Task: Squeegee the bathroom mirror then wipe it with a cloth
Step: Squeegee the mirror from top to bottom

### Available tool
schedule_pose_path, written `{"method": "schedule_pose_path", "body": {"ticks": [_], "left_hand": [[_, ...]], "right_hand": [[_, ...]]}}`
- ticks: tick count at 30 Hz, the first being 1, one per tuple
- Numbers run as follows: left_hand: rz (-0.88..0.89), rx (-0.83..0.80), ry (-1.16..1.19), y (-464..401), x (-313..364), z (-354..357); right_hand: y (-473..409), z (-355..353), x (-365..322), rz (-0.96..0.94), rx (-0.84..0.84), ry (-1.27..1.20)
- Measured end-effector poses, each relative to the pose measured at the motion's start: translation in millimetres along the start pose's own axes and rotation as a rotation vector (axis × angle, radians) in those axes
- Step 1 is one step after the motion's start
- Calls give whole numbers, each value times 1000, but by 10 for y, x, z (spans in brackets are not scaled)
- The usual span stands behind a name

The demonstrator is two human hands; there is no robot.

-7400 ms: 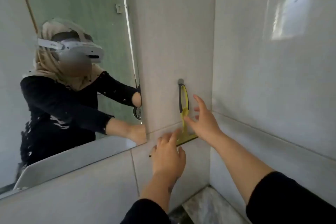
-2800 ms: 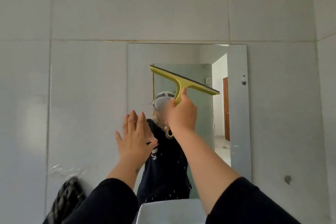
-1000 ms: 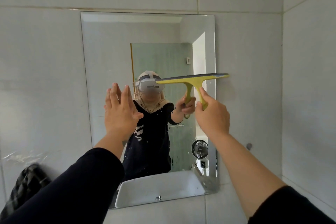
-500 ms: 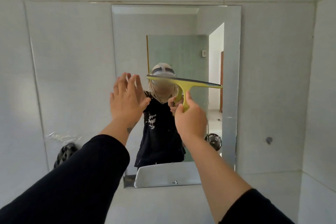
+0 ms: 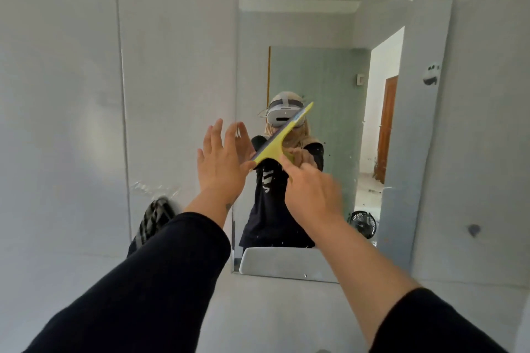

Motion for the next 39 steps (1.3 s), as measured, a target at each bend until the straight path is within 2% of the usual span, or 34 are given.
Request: {"method": "schedule_pose_path", "body": {"ticks": [5, 18, 29, 39], "left_hand": [[-4, -56, 18, 142, 115, 124], [80, -87, 62, 213, 729, 523], [100, -124, 60, 264, 838, 715], [106, -107, 25, 228, 785, 607]], "right_hand": [[-59, -175, 188, -101, 6, 139], [-18, -551, 1174, 90, 21, 135], [367, -686, 1958, 392, 62, 41], [757, -224, 1777, 745, 147, -322]]}}
Point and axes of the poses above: each hand's wrist, its own y-axis away from the middle knuckle, its own z-axis out of the palm, x = y × z, the point moved 9 cm from there along -y, towards the middle knuckle, and after that the axes turned 13 degrees about x, right-handed, at the moved point
